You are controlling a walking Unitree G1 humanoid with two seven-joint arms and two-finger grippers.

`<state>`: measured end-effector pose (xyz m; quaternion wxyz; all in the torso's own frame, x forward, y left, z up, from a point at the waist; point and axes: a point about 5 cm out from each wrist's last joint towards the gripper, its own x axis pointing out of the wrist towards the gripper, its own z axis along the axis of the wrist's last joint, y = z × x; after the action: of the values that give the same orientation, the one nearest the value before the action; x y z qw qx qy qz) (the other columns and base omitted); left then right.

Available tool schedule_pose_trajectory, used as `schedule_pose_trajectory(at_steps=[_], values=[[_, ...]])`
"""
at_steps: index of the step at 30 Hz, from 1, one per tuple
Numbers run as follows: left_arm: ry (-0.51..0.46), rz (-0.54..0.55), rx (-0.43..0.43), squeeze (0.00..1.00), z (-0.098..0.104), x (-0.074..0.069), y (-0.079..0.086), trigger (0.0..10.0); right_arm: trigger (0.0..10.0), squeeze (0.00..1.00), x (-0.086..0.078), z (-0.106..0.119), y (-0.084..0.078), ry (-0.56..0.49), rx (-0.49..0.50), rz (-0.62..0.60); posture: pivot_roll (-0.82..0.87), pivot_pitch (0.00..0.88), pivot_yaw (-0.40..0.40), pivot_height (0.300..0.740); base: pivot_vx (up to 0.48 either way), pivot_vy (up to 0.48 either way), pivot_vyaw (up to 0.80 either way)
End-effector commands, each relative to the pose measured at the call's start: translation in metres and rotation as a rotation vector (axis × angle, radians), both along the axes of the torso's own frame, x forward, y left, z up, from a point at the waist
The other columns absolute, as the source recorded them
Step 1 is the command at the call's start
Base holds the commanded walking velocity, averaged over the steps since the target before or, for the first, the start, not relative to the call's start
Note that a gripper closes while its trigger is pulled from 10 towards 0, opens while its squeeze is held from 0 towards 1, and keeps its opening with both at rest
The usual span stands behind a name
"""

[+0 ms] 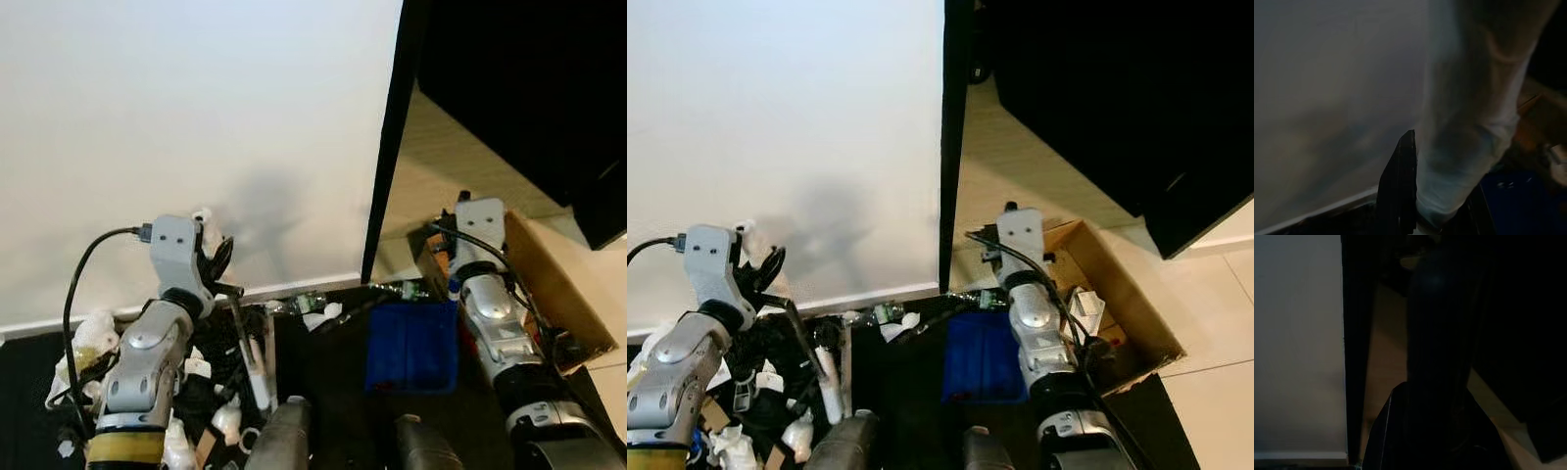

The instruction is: Sweep floor

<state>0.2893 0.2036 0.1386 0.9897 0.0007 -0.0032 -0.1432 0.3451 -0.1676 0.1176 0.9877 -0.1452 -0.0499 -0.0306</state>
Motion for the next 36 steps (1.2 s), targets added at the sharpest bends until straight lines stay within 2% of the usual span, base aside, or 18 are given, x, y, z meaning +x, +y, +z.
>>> schedule_pose_trajectory(at_steps=[1,4,7,12,17,21,26,33,35,36], values=[[-0.042,-0.038,0.003,0.00,0.005,0.002,0.001,10.0,10.0,0.00,-0.006,-0.014,-0.006,0.063,-0.060,-0.051,0.26,0.310,0.055,0.740,0.000,0.000,0.00],[-0.052,-0.053,0.019,0.00,0.006,0.008,0.001,10.0,10.0,0.00,-0.007,-0.014,-0.012,0.066,-0.077,-0.093,0.25,0.311,0.054,0.740,0.000,0.000,0.00],[-0.058,-0.090,0.038,0.00,0.007,0.015,0.004,10.0,10.0,0.00,-0.009,-0.007,-0.020,0.058,-0.048,-0.165,0.24,0.314,0.054,0.740,0.000,0.000,0.00],[-0.059,-0.116,0.089,0.00,0.003,0.019,0.006,10.0,10.0,0.00,-0.009,0.003,-0.020,0.029,-0.033,-0.180,0.22,0.319,0.057,0.740,0.000,0.000,0.00],[-0.055,-0.129,0.129,0.00,-0.003,0.018,0.006,10.0,10.0,0.00,-0.010,0.005,-0.018,0.044,-0.023,-0.192,0.22,0.326,0.053,0.740,0.000,0.000,0.00],[-0.049,-0.102,0.170,0.00,-0.011,0.014,0.016,10.0,10.0,0.00,-0.013,0.017,-0.018,0.047,0.009,-0.200,0.22,0.326,0.040,0.740,0.000,0.000,0.00],[-0.050,-0.027,0.195,0.00,-0.017,0.007,0.034,10.0,10.0,0.00,-0.026,0.030,-0.026,0.072,-0.046,-0.129,0.21,0.322,0.019,0.740,0.000,0.000,0.00],[-0.072,-0.004,0.193,0.00,-0.017,0.004,0.038,10.0,10.0,0.00,-0.033,0.047,-0.039,0.077,-0.045,-0.105,0.20,0.315,0.021,0.740,0.000,0.000,0.00],[-0.075,-0.003,0.194,0.00,-0.017,0.004,0.037,10.0,10.0,0.00,-0.033,0.049,-0.040,0.078,-0.056,-0.111,0.19,0.314,0.022,0.740,0.000,0.000,0.00],[-0.078,0.001,0.191,0.00,-0.018,0.005,0.037,10.0,10.0,0.00,-0.032,0.043,-0.042,0.098,-0.065,-0.124,0.19,0.311,0.024,0.740,0.000,0.000,0.00]])
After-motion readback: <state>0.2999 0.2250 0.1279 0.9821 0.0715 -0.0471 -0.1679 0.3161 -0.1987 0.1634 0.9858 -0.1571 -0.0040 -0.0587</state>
